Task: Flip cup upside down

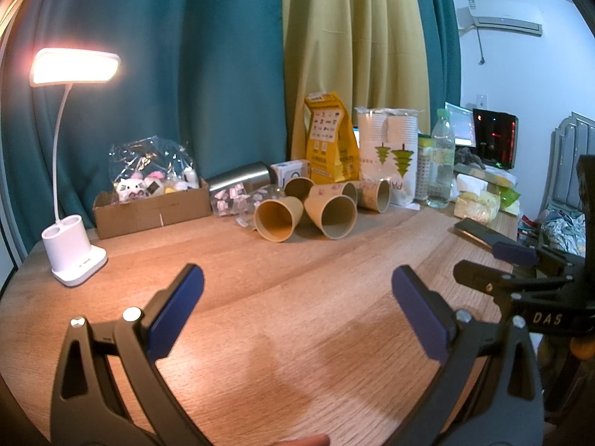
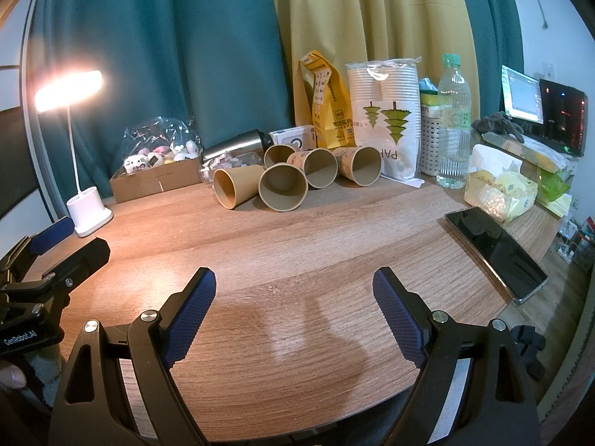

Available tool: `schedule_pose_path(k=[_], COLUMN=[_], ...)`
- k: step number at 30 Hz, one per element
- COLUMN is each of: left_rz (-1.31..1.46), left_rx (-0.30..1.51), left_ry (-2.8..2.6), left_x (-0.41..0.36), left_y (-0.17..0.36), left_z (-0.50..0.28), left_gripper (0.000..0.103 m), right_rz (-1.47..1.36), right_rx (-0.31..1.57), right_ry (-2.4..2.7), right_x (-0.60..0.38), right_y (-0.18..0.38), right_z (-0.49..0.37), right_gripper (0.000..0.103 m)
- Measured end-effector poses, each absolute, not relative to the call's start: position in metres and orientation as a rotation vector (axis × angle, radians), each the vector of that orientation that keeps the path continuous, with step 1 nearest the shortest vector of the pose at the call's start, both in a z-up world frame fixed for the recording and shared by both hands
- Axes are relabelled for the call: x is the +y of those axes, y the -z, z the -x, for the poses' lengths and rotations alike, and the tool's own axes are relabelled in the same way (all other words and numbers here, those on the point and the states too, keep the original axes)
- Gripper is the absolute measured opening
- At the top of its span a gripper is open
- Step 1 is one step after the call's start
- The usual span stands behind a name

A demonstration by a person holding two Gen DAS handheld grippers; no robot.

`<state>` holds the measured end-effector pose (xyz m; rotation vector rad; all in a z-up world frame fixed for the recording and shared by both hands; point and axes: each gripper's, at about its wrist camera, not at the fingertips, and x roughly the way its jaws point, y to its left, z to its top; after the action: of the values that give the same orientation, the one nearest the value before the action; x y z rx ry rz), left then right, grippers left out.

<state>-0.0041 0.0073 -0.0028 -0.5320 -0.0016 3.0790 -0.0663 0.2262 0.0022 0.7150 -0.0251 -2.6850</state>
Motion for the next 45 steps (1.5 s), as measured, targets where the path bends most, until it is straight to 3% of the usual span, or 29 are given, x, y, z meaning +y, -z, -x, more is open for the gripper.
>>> schedule_pose_path(k=[25, 33, 40, 45], left_rz=[0.564, 0.841, 1.189, 1.293], left_rx=[0.010, 0.107, -0.004, -0.022], left_ry=[-3.078, -2.988, -2.843, -2.779], left_x=[0.010, 0.032, 0.033, 0.045], left_y=[0.007, 0.002, -0.025, -0.036], left_z=[0.006, 0.043, 0.124, 0.187], left_gripper=[0.102, 0.102, 0.102, 0.102], right_rz=[-0.714, -0.756, -0.809, -0.852], right_rx=[-0.035, -0.070, -0.158, -0.184], right_ry=[2.681, 2.665, 2.611, 2.566], right_x=[0.225, 0.240, 0.263, 0.273], right_y=[-0.005, -0.012, -0.013, -0.011], right_z=[0.065, 0.085, 0.128, 0.161], right_gripper=[0.089, 0.089, 0.089, 0.089])
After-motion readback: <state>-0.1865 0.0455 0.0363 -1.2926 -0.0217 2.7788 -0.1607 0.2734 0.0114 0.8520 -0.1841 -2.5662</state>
